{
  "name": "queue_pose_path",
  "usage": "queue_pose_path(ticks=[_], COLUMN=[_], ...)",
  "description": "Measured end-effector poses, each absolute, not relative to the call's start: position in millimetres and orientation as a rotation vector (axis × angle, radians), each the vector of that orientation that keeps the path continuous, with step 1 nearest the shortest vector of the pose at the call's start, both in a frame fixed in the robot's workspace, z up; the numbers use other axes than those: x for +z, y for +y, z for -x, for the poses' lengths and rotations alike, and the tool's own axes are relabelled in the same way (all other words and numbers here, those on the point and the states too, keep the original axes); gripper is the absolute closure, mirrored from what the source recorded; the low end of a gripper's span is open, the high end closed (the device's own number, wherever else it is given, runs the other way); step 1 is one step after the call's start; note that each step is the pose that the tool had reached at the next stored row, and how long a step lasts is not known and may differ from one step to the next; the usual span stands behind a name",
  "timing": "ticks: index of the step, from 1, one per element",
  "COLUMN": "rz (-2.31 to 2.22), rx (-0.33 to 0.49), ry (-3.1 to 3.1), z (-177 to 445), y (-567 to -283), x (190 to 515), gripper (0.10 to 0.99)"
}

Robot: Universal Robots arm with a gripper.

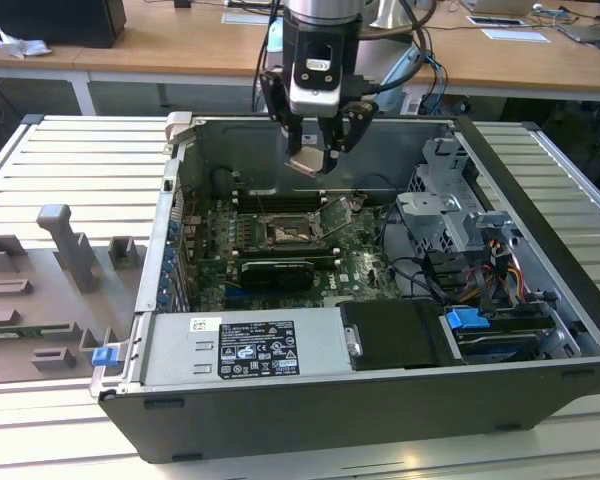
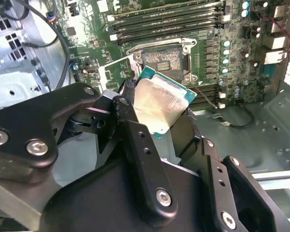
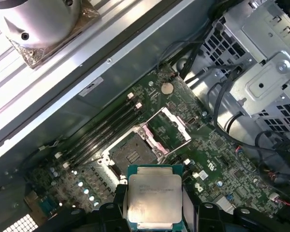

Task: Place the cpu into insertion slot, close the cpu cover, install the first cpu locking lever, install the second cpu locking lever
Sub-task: 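Place the cpu into insertion slot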

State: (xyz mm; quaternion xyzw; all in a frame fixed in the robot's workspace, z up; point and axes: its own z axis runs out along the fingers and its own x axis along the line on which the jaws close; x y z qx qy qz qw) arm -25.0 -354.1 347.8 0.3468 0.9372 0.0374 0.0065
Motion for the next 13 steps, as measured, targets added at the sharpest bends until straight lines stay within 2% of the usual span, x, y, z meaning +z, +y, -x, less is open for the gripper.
queue_pose_path(ticks=[13], rz=[-1.332], rx=[0.113], ry=[2.824], z=[25.0], y=[-354.1], x=[321.8], gripper=[0.549])
